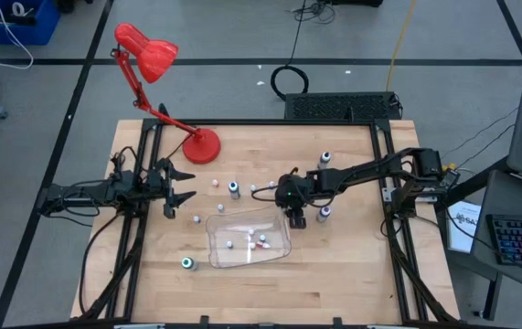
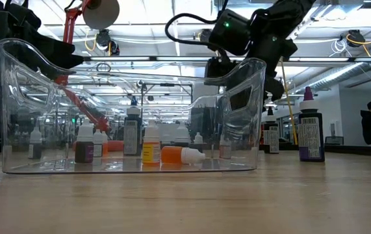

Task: Pick & Place food coloring
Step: Put the right small purple food coloring into the bin

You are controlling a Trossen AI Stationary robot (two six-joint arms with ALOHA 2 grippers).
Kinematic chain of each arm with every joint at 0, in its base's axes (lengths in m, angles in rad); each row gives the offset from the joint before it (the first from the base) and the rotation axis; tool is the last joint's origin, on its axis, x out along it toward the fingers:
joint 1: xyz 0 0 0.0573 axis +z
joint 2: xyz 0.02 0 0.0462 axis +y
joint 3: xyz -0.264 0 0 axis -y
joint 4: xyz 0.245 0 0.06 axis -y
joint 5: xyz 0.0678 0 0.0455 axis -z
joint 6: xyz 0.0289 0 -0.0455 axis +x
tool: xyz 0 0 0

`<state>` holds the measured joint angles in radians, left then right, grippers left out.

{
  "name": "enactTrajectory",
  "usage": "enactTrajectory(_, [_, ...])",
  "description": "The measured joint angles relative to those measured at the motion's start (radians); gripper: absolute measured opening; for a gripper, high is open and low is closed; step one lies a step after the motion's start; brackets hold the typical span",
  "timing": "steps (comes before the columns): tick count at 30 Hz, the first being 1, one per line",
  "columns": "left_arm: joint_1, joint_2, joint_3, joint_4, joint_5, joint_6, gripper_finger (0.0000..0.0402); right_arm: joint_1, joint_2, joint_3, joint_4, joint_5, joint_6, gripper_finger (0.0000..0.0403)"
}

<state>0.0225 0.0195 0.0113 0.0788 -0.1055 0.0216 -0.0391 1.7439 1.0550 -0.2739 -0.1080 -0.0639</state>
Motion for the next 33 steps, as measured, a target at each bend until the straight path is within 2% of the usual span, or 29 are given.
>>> enactTrajectory(6, [0.0, 0.0, 0.0, 0.0, 0.0, 0.0, 0.0257, 0.0, 0.0, 0.0, -0.01, 0.0, 0.0, 0.0105])
enactTrajectory(12, [0.0, 0.0, 0.0, 0.0, 0.0, 0.0, 0.0257, 0.0, -0.001, 0.001, -0.035, 0.006, -0.006, 0.0041])
enactTrajectory(20, [0.0, 0.0, 0.0, 0.0, 0.0, 0.0, 0.0258, 0.004, -0.044, 0.025, -0.099, 0.061, -0.011, 0.004])
enactTrajectory(25, [0.0, 0.0, 0.0, 0.0, 0.0, 0.0, 0.0257, 0.043, -0.093, 0.155, -0.296, 0.23, -0.034, 0.004])
enactTrajectory(33, [0.0, 0.0, 0.0, 0.0, 0.0, 0.0, 0.0257, 0.126, -0.06, 0.423, -0.444, 0.242, -0.037, 0.004])
